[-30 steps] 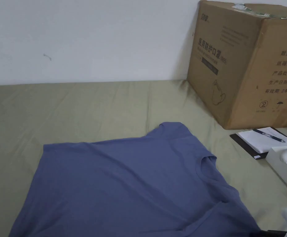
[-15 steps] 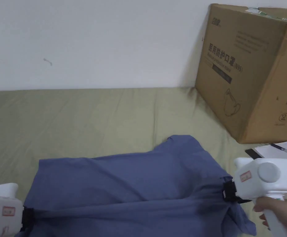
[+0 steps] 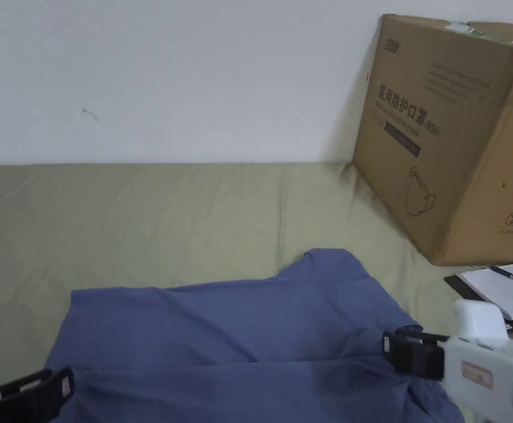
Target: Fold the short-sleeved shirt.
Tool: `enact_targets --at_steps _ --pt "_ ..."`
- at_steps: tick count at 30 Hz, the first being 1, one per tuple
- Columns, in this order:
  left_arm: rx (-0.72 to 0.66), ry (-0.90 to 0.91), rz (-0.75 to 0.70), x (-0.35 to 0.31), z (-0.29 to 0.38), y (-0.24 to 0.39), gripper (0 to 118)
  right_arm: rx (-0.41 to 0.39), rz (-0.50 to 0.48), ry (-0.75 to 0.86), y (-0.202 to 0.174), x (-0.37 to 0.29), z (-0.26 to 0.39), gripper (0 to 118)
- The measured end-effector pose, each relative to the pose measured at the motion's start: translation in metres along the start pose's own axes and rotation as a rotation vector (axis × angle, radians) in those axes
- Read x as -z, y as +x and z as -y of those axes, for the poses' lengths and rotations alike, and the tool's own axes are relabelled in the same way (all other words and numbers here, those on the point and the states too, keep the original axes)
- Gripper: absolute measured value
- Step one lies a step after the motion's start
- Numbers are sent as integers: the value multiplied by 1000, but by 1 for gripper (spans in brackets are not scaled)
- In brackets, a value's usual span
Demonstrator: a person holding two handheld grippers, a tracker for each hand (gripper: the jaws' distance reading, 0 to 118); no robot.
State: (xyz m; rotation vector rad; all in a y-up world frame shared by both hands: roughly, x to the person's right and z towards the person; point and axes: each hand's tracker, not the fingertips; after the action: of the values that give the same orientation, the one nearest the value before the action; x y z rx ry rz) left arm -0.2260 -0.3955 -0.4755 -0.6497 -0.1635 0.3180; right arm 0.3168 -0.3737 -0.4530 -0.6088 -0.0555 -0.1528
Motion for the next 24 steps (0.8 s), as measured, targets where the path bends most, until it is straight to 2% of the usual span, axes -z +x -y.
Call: enact_targets --at_steps 2,3,4,5,6,7,8,9,10,11,12,14,16,19,20,22,23,24 --pt "33 130 -18 -37 15 15 99 25 -94 108 -15 -47 12 114" --pt "65 208 -26 -58 25 26 90 28 -106 173 -23 -70 20 112" --pt "98 268 -43 -73 32 36 71 21 -118 230 -30 -88 26 105" --pt "131 307 -63 -89 38 47 51 4 -130 293 -38 -106 33 89" --pt "156 338 -75 -99 44 50 27 -13 -124 358 -46 -123 39 61" --pt "171 359 -79 -109 48 58 0 -20 -95 397 -53 -135 44 17" --pt "185 382 -94 -117 52 66 0 -23 -60 417 -61 -146 48 0" --pt "186 401 -115 -126 56 69 0 -17 -24 402 -69 -148 48 0" --pt "201 370 -74 -129 55 69 0 -9 -51 388 -74 -153 47 0" --pt "219 314 -39 -129 51 68 0 11 -122 353 -75 -155 45 0" --pt "237 275 -65 -127 49 67 0 4 -195 315 -75 -156 43 0" --pt "269 208 -178 -119 34 62 0 -70 -170 288 -76 -155 43 0" --pt "226 22 -187 -98 12 44 0 -164 -101 293 -84 -160 42 0" --pt "-9 -362 -118 -45 -15 5 0 -197 -152 286 -83 -162 46 0" --pt "-25 -404 -154 -28 -14 -6 0 -195 -179 271 -84 -160 45 0" --pt "6 -368 -171 -9 -14 -12 1 -197 -199 238 -83 -154 48 0" --pt "-13 -376 -170 3 -15 -17 14 -202 -193 231 -85 -151 49 0" --pt "-44 -393 -149 16 -15 -22 44 -205 -192 220 -87 -148 50 0"
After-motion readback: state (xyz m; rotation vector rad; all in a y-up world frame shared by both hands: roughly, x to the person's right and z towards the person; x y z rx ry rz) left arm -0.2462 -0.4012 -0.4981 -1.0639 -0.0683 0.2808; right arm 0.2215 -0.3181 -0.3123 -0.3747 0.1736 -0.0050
